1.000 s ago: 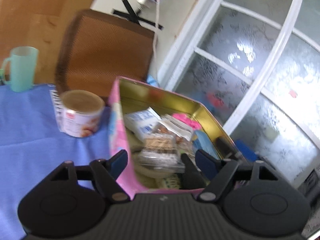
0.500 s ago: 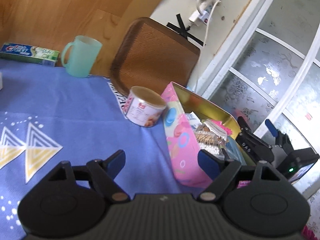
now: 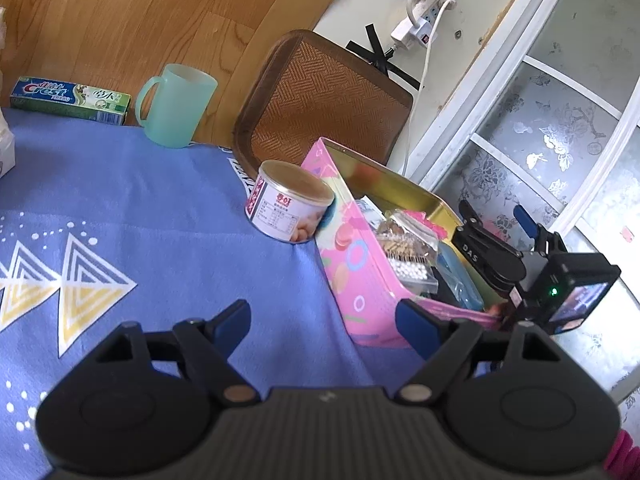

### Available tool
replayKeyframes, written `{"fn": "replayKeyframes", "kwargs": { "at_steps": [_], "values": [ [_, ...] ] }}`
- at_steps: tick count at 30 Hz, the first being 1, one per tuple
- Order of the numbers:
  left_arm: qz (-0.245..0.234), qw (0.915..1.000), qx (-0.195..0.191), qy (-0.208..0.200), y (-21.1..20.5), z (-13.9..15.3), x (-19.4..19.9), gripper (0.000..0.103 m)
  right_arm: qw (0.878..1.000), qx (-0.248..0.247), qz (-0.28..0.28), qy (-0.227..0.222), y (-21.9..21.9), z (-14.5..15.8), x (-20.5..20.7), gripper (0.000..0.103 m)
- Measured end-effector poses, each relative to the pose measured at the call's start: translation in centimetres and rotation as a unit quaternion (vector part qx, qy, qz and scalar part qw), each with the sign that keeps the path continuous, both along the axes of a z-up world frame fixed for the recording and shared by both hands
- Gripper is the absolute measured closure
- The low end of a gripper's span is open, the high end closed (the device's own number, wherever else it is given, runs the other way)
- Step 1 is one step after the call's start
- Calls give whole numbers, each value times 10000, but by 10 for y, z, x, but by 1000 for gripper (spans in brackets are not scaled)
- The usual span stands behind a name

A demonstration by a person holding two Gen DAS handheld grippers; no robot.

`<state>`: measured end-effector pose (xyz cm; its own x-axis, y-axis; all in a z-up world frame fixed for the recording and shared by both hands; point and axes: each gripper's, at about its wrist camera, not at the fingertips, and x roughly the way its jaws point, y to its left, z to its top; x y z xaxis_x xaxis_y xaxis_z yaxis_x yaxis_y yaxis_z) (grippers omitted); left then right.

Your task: Organize soft objects

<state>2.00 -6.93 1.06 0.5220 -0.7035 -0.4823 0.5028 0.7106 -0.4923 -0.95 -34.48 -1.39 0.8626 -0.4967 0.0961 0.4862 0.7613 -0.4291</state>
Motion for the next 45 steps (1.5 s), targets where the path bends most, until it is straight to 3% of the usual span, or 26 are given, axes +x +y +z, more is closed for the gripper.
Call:
{"fn": "replayKeyframes", "kwargs": {
  "at_steps": [3, 9, 13, 18, 22, 30, 39, 45],
  "values": [
    [14, 10000, 59, -2, 2, -1, -3, 21, 9990, 412, 149, -43, -2, 6, -9, 13],
    [100, 9993, 296, -193, 3, 3, -10, 16, 9911, 874, 489, -874, 45, 19, -73, 4],
    [49, 9976, 546, -418, -5, 7, -19, 11, 9777, 1781, 948, -590, 68, 10, -110, 0],
    [286, 9914, 1031, -751, -12, 8, -33, 0, 9620, 2467, 1167, -110, 93, -6, -135, 0],
    [604, 9874, 1261, -742, -8, 7, -39, 0, 9465, 2975, 1243, -166, 105, -7, -139, 0],
    [914, 9747, 1846, -869, -4, 8, -47, 0, 9242, 3574, 1340, 93, 114, 6, -131, 0],
    [884, 9698, 2063, -956, -8, 12, -55, 0, 9192, 3650, 1442, 316, 124, 9, -135, 0],
    [912, 9708, 1996, -970, -6, 13, -59, 0, 9158, 3719, 1472, 368, 127, 7, -135, 0]
  ]
}}
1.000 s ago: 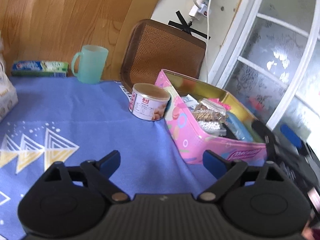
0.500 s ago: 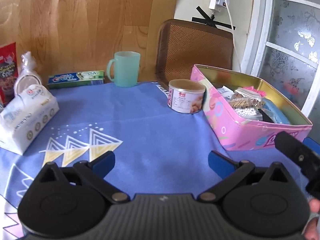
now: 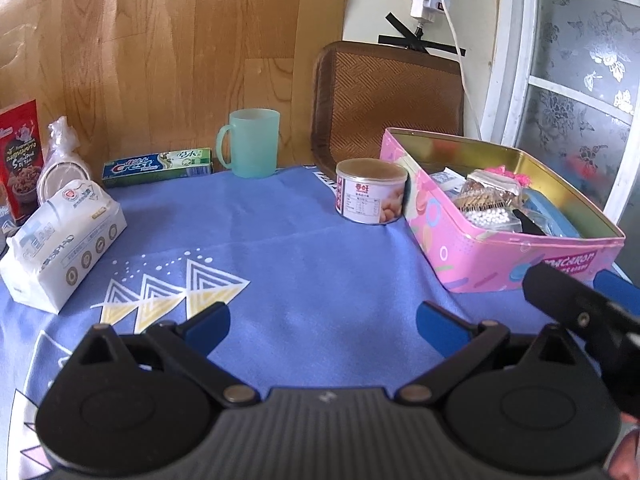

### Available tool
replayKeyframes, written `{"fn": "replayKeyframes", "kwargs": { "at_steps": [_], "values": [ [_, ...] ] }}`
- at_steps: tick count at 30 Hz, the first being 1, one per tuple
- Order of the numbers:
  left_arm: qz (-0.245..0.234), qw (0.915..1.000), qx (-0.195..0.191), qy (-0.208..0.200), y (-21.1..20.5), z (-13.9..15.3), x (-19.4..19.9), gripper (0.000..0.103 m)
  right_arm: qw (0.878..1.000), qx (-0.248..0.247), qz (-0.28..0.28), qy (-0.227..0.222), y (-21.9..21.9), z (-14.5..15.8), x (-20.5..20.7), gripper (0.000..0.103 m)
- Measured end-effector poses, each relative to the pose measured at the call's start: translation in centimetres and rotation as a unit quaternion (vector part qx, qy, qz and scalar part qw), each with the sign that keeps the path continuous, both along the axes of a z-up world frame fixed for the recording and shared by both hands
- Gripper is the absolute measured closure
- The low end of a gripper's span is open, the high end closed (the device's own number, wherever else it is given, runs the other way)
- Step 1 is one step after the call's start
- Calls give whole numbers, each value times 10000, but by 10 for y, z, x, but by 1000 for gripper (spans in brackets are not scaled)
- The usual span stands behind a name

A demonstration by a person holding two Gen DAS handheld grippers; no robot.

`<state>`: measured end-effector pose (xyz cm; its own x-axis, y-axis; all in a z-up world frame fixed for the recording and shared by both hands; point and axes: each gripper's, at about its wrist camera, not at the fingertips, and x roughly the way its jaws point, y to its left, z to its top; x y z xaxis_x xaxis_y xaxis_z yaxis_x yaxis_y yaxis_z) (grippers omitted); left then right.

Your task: Organize soft objects

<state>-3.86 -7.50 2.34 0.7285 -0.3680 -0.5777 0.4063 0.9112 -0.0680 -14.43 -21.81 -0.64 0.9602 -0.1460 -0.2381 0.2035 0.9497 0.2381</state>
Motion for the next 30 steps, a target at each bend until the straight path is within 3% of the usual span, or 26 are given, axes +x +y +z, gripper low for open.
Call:
{"fn": "replayKeyframes", "kwargs": {
  "at_steps": [5, 9, 16, 30],
  "values": [
    [25, 9999, -68, 95, 4, 1, 1, 0, 10000, 79, -13, 27, -1, 0, -1, 0],
    [9, 9998, 56, 214, 1, 1, 2, 0, 9999, 126, 5, 66, -2, -2, 0, 0],
    [48, 9990, 451, 6, -6, 0, -4, 0, 9997, 203, -56, 87, -6, -3, -1, 0],
    [276, 9989, 327, -163, 1, 5, -6, 0, 9991, 382, -104, 178, -12, -8, -2, 0]
  ]
}}
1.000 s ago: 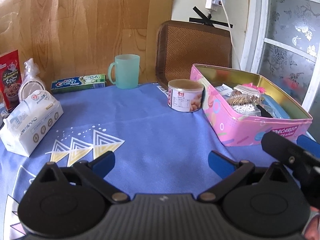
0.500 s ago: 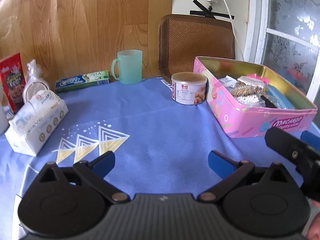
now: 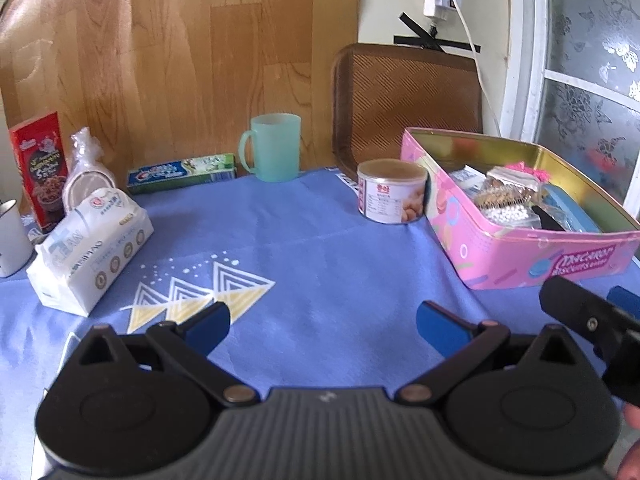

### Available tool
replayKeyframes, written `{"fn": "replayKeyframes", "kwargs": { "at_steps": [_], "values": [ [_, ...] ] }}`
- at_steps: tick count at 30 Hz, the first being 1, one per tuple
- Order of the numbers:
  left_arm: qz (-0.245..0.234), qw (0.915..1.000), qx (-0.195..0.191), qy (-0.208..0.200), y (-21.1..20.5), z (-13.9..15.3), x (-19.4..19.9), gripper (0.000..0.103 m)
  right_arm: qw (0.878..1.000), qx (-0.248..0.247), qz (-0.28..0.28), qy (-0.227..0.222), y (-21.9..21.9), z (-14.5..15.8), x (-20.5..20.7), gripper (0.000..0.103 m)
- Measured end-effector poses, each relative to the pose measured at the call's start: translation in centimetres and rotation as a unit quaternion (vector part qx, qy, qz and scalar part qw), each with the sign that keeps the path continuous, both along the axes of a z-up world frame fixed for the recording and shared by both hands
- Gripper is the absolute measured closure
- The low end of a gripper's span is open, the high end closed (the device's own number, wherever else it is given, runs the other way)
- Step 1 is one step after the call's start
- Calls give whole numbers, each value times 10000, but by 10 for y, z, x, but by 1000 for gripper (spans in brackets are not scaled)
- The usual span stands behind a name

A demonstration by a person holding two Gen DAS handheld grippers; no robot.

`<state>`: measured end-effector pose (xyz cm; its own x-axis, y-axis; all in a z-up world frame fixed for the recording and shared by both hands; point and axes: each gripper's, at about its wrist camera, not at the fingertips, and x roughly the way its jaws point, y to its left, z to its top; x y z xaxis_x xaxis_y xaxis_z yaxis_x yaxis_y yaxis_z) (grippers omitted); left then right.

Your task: Organize soft objects

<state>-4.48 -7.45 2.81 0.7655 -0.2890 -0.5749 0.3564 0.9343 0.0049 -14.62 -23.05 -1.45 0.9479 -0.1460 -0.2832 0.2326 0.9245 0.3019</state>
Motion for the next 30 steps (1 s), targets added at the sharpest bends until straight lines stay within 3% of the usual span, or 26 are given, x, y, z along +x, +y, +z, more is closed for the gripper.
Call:
{"fn": "replayKeyframes", "kwargs": {
  "at_steps": [20, 30],
  "values": [
    [9, 9996, 114, -243, -4, 2, -8, 0, 9998, 135, -64, 145, -5, -8, 2, 0],
    [-332, 9994, -32, 97, -10, -7, -3, 0, 9995, 150, -252, 133, -12, -9, 0, 0]
  ]
}}
